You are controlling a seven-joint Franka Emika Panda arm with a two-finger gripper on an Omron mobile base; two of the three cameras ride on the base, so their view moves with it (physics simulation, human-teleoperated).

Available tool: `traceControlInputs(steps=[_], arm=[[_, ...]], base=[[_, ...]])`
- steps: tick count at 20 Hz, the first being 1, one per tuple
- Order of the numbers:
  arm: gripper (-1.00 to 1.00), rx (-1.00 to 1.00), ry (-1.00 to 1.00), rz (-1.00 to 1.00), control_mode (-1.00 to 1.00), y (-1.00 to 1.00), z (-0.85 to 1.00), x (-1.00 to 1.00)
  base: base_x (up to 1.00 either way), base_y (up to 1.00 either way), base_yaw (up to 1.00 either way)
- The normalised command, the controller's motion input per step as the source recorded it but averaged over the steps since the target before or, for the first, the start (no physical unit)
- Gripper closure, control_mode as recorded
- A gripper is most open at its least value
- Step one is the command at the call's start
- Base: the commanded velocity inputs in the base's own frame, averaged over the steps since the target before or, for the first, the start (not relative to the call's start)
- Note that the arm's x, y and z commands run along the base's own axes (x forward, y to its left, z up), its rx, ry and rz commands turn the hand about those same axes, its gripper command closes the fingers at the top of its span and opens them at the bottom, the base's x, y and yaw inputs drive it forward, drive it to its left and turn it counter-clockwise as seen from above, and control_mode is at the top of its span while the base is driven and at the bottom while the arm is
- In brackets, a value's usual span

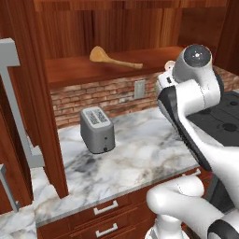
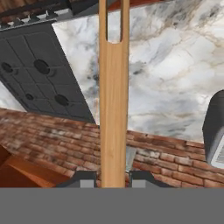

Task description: Organize the utensils by type. Pick up the wooden spoons from the counter and place them in the open cabinet. Then pick up the metallic utensils from the counter and place them in the open drawer.

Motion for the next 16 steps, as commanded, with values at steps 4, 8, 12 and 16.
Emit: traceControlInputs(steps=[4, 8, 12, 16], arm=[[1.0, 0.0, 0.0, 0.31, -1.0, 0.0, 0.33, 0.19], [1.0, 0.0, 0.08, 0.28, -1.0, 0.0, 0.29, 0.26], [1.0, -0.1, 0.26, 0.15, -1.0, 0.26, 0.11, 0.41], [1.0, 0.0, 0.16, 0.05, -1.0, 0.2, 0.0, 0.31]], base=[[0.0, 0.0, 0.0], [0.0, 0.0, 0.0], [0.0, 0.0, 0.0], [0.0, 0.0, 0.0]])
